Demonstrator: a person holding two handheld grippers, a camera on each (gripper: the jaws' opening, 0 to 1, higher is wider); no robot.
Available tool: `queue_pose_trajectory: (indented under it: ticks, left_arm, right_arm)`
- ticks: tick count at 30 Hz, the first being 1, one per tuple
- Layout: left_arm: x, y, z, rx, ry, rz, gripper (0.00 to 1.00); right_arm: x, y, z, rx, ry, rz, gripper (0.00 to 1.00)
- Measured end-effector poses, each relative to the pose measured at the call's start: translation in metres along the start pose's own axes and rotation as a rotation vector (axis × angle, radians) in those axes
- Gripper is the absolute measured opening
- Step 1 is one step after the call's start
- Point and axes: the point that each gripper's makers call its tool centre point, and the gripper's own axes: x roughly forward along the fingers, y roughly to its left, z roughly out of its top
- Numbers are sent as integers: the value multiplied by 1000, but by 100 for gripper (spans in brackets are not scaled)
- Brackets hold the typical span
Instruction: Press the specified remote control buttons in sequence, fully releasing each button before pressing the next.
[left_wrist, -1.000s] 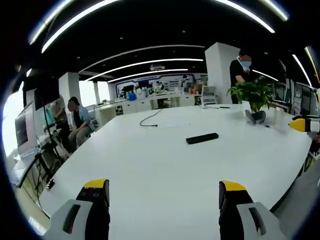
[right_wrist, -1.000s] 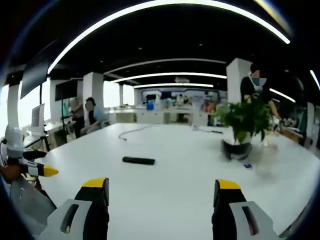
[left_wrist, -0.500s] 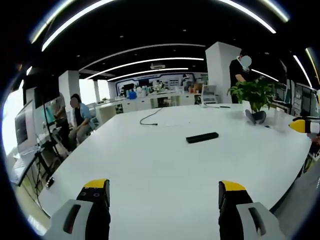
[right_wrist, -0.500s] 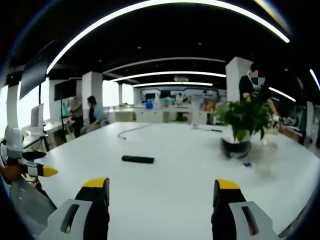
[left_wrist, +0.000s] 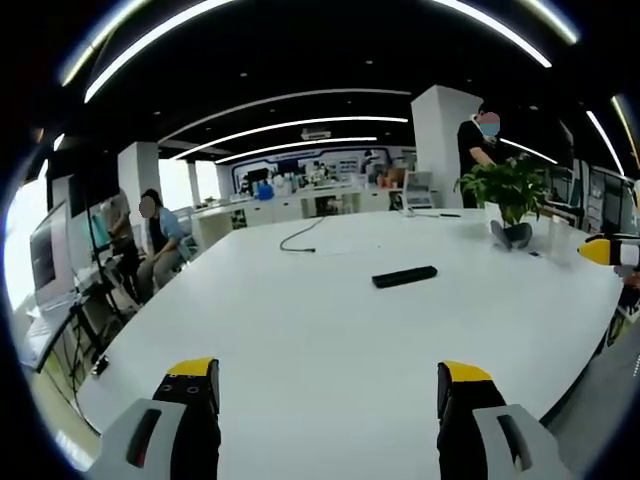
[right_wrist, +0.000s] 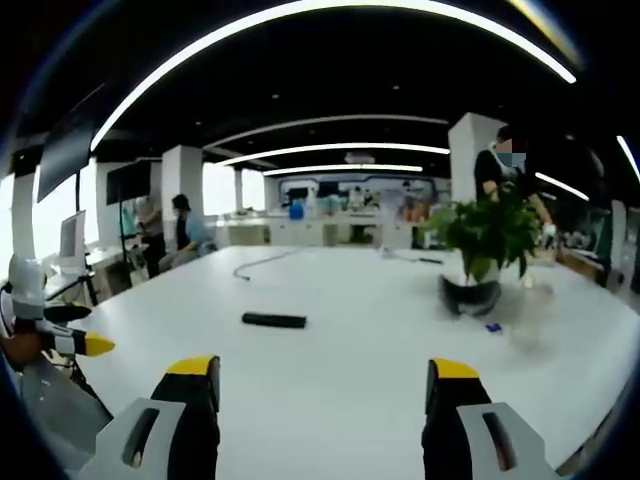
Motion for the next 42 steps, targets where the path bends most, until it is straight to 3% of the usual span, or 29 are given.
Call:
queue_pose_trajectory:
  ticks: [24, 42]
  left_arm:
    - [2, -4, -4, 19, 27, -21, 93]
    - [-1, -12, 14, 13, -19, -58, 97]
  right_arm:
    - [2, 4, -6, -25, 35, 16, 81]
    - [1, 2, -6, -14, 36, 10, 81]
